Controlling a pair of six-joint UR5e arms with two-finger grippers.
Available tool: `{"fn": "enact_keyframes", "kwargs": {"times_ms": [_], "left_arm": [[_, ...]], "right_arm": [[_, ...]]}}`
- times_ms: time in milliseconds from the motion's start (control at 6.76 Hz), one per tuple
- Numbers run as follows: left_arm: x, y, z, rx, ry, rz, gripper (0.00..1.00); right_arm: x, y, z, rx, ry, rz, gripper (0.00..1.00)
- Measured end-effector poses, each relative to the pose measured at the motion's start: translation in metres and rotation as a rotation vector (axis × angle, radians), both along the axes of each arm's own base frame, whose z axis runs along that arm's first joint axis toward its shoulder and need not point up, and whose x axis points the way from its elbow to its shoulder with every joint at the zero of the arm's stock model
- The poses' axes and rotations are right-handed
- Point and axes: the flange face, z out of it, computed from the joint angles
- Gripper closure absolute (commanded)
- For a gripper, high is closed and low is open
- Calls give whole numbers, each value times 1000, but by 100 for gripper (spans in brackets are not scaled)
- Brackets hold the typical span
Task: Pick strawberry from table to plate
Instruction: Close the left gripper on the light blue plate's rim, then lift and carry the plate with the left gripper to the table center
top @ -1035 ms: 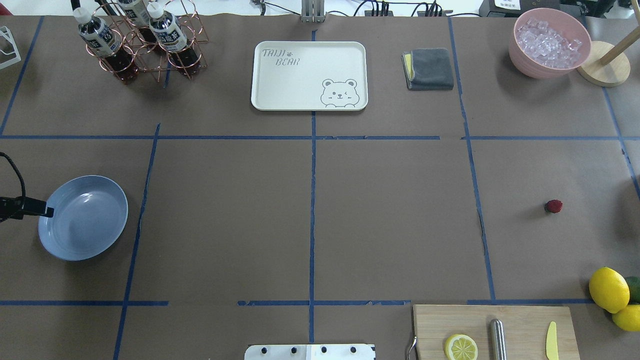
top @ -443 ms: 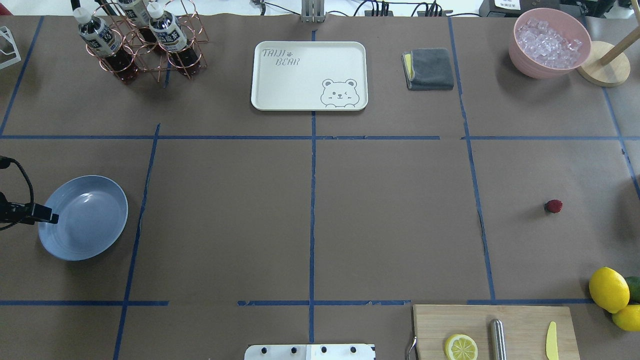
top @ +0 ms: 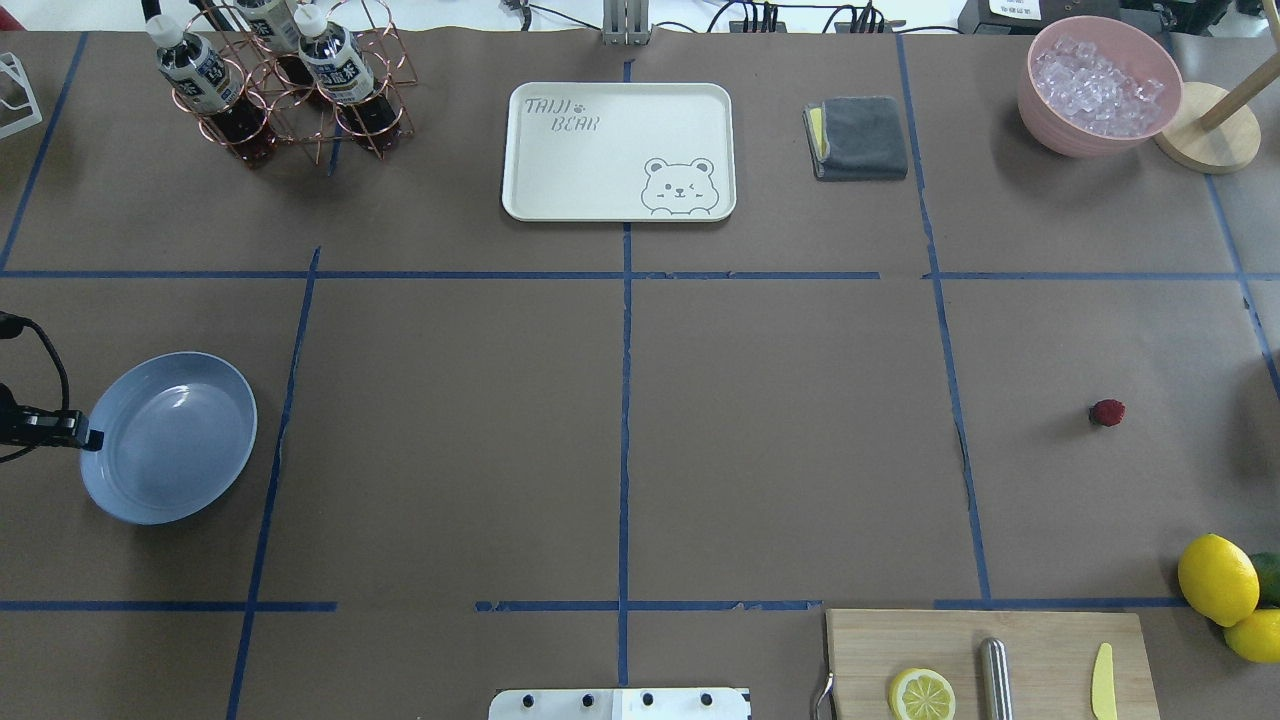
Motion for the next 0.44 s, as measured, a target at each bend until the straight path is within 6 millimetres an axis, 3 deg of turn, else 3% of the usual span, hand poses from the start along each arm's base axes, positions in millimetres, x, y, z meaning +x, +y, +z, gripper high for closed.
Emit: {"fn": "enact_keyframes", "kwargs": {"times_ms": [443], "left_arm": [[-13, -4, -41, -41, 104, 58, 100]], "right_arm": [[-1, -14, -21, 45, 10, -5, 0]]}}
